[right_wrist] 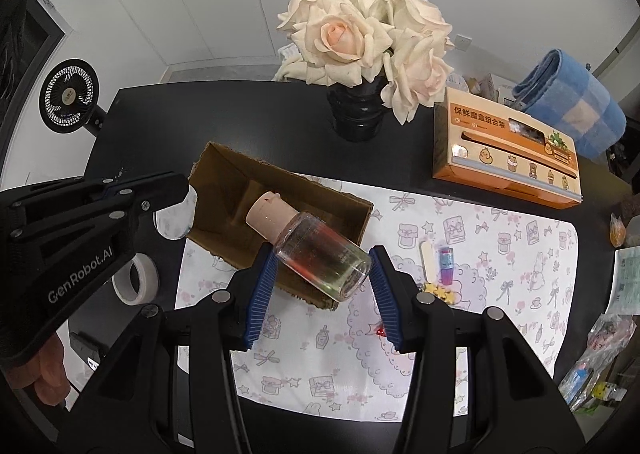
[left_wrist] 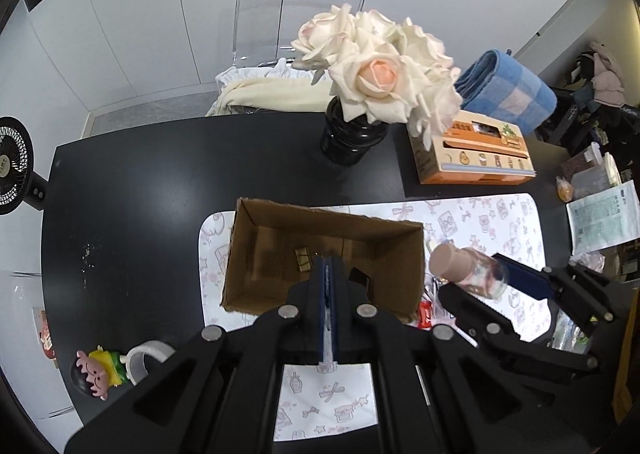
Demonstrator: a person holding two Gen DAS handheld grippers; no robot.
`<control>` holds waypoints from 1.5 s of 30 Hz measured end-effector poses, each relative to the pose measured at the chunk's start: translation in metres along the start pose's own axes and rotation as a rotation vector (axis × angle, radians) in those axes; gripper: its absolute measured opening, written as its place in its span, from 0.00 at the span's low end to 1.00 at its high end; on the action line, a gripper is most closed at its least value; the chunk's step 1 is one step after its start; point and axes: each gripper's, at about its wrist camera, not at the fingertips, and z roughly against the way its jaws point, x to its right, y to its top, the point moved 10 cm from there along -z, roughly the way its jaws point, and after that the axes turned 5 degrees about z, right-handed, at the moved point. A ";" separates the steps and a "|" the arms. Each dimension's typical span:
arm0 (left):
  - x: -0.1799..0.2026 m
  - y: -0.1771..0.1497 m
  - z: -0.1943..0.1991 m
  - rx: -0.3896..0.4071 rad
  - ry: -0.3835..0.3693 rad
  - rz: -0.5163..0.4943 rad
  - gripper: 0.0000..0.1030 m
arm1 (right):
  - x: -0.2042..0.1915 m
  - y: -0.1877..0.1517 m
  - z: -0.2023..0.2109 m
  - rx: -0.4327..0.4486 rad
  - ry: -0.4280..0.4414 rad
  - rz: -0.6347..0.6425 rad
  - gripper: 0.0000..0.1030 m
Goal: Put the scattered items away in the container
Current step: 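Open the right gripper to drop the glass bottle into the box, then withdraw the right tool from the box and move over the blue floss box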
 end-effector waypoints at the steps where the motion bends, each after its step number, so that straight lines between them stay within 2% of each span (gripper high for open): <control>1: -0.001 0.001 -0.003 -0.003 0.000 0.002 0.02 | 0.000 0.002 -0.003 -0.003 0.002 -0.001 0.48; 19: -0.013 0.005 -0.024 -0.031 -0.018 0.003 0.03 | -0.002 0.007 -0.034 -0.051 0.002 -0.002 0.48; 21: -0.015 0.004 -0.024 -0.029 0.002 -0.009 0.14 | -0.001 0.006 -0.034 -0.056 -0.007 -0.002 0.55; 22: -0.015 0.004 -0.023 -0.027 0.008 -0.013 0.38 | 0.000 0.005 -0.035 -0.061 -0.011 -0.003 0.71; 23: -0.015 0.004 -0.022 -0.020 0.008 -0.012 0.71 | 0.000 0.004 -0.035 -0.062 -0.012 -0.005 0.82; 25: -0.016 0.005 -0.018 0.001 0.015 -0.009 0.96 | 0.002 0.003 -0.033 -0.061 -0.018 -0.010 0.91; 30: -0.015 0.002 -0.008 0.014 0.029 -0.017 0.97 | 0.005 -0.004 -0.029 -0.062 -0.032 -0.002 1.00; 45: 0.001 -0.013 0.015 0.039 0.057 -0.008 1.00 | 0.026 -0.025 0.000 -0.040 -0.050 -0.050 1.00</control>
